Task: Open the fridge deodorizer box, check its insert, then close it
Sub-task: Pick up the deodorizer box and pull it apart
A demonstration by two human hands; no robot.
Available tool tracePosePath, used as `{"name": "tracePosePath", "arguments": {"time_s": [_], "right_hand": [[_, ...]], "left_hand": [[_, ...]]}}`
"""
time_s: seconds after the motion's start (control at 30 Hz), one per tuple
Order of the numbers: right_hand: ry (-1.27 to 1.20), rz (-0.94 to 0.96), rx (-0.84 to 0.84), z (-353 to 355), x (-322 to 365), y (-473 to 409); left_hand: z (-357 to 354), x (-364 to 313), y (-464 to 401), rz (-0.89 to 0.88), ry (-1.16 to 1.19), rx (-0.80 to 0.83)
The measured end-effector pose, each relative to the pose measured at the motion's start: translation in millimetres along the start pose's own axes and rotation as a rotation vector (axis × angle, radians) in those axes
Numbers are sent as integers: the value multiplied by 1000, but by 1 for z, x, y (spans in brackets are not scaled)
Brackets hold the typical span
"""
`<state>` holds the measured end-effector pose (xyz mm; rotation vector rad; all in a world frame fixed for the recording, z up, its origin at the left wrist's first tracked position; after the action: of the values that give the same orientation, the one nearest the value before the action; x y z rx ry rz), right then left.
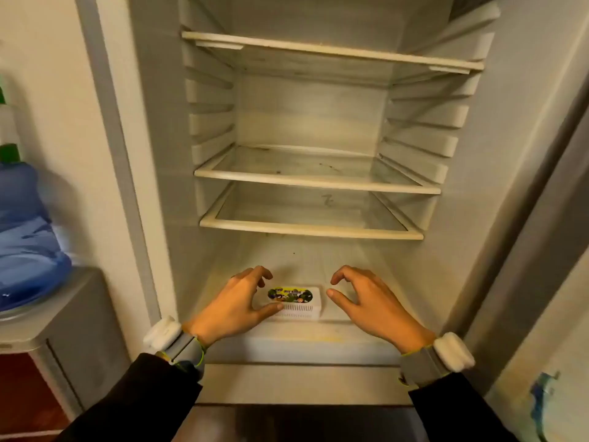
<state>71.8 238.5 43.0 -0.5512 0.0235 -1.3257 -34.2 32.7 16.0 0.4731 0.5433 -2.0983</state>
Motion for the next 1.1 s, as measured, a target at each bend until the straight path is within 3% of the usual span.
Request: {"name": "tracePosePath", "arguments": {"time_s": [0.3, 0.5, 0.77, 1.1], "right_hand": [[-83, 56, -59, -16, -11, -32], [-122, 134, 73, -45, -3, -43], [-125, 222, 196, -77, 0, -47], [-42, 185, 324, -77, -4, -61]], "left_hand": [[-12, -10, -31, 40, -59, 60], [-33, 0, -32, 63, -71, 183], [-42, 9, -35, 5, 38, 187], [-48, 19, -40, 7, 129, 219]]}}
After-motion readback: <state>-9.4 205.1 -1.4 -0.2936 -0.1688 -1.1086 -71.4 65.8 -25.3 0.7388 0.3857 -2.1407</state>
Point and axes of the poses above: each hand's wrist, its own y-axis away from the middle knuckle, its own z-axis out of the back of the hand, x = y × z, the point moved 5 cm from there along -y, towards the middle knuckle, and after that the axes turned 14 degrees about z, right-handed, at the moved point
